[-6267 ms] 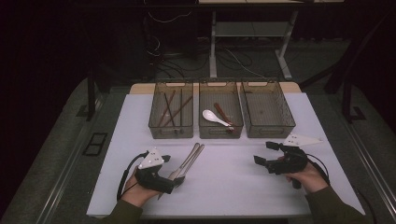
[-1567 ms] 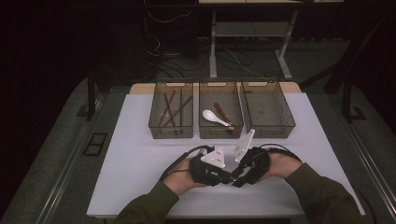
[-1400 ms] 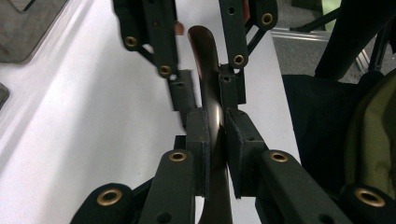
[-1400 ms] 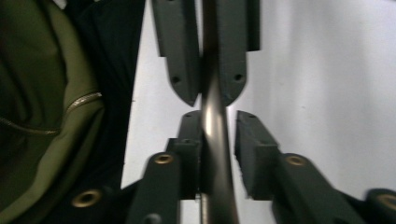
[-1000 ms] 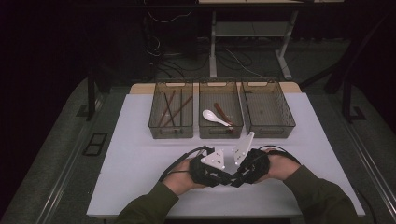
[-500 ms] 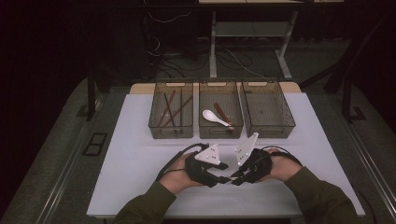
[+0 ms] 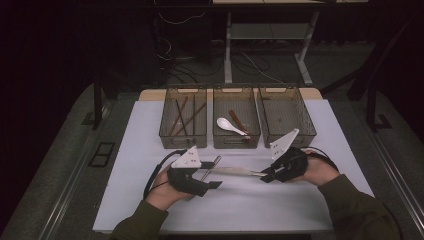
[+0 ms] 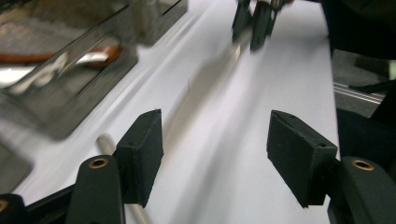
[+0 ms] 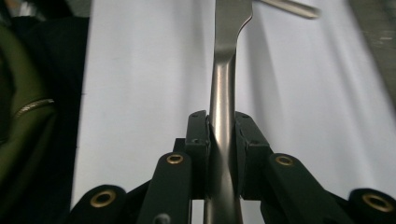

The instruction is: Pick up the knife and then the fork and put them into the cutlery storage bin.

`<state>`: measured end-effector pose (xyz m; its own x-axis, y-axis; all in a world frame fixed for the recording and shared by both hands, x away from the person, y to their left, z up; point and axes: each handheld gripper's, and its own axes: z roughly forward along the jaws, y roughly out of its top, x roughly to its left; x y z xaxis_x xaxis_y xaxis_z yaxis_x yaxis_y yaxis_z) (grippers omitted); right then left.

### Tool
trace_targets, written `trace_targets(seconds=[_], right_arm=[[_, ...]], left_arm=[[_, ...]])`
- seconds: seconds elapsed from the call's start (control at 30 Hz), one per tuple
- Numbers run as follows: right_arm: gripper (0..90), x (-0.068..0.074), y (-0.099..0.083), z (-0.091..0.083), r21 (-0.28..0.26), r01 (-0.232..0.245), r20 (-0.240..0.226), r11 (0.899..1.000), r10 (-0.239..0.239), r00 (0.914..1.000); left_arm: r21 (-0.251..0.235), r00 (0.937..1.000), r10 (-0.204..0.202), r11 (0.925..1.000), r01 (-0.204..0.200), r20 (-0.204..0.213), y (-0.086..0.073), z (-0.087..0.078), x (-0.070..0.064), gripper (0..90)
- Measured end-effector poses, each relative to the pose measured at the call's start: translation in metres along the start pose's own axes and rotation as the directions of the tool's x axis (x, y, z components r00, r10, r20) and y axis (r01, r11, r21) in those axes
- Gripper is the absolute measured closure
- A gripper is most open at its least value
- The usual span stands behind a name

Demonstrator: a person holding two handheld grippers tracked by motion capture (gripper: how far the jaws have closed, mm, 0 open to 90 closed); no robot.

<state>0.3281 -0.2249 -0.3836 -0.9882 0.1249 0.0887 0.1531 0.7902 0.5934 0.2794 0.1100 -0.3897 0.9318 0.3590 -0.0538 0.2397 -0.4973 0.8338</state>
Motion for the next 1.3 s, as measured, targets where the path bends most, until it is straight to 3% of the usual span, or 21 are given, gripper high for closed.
trace_targets(seconds=[0.3,0.37,0.47,0.67,1.0,1.07,1.17,1.2,1.3], right_arm=[[77.6,-0.018,-0.016,-0.038,-0.069,-0.089,0.103,0.994,0.096,0.9901],[77.6,-0.023,-0.020,-0.047,-0.091,-0.101,0.125,0.991,0.112,0.9859],[77.6,-0.029,-0.025,-0.060,-0.131,-0.154,0.159,0.979,0.174,0.9717],[77.5,-0.050,-0.035,-0.084,-0.197,-0.266,0.251,0.943,0.311,0.9167],[77.5,-0.086,-0.045,-0.101,-0.244,-0.405,0.369,0.881,0.471,0.8015],[77.5,-0.091,-0.047,-0.101,-0.258,-0.438,0.374,0.861,0.507,0.7765],[77.5,-0.099,-0.048,-0.100,-0.261,-0.473,0.396,0.841,0.540,0.7424],[77.4,-0.101,-0.049,-0.100,-0.264,-0.481,0.401,0.836,0.548,0.7339],[77.5,-0.109,-0.052,-0.098,-0.283,-0.517,0.390,0.808,0.589,0.7075]], left_arm=[[-0.013,0.9912,-0.110,0.9939,0.110,-0.073,-0.032,-0.016,0.003,31.7],[-0.014,0.9887,-0.127,0.9919,0.126,-0.080,-0.038,-0.018,0.003,31.4],[-0.013,0.9847,-0.148,0.9890,0.147,-0.093,-0.045,-0.021,0.003,30.2],[-0.039,0.9767,-0.182,0.9831,0.179,-0.114,-0.051,-0.026,0.004,26.8],[-0.052,0.9695,-0.195,0.9806,0.189,-0.149,-0.057,-0.028,0.009,19.6],[-0.058,0.9674,-0.202,0.9791,0.195,-0.153,-0.057,-0.028,0.010,18.5],[-0.062,0.9672,-0.203,0.9788,0.195,-0.153,-0.057,-0.028,0.010,17.2],[-0.059,0.9681,-0.199,0.9796,0.192,-0.152,-0.057,-0.028,0.010,17.0],[-0.060,0.9687,-0.199,0.9795,0.192,-0.148,-0.058,-0.027,0.010,16.9]])
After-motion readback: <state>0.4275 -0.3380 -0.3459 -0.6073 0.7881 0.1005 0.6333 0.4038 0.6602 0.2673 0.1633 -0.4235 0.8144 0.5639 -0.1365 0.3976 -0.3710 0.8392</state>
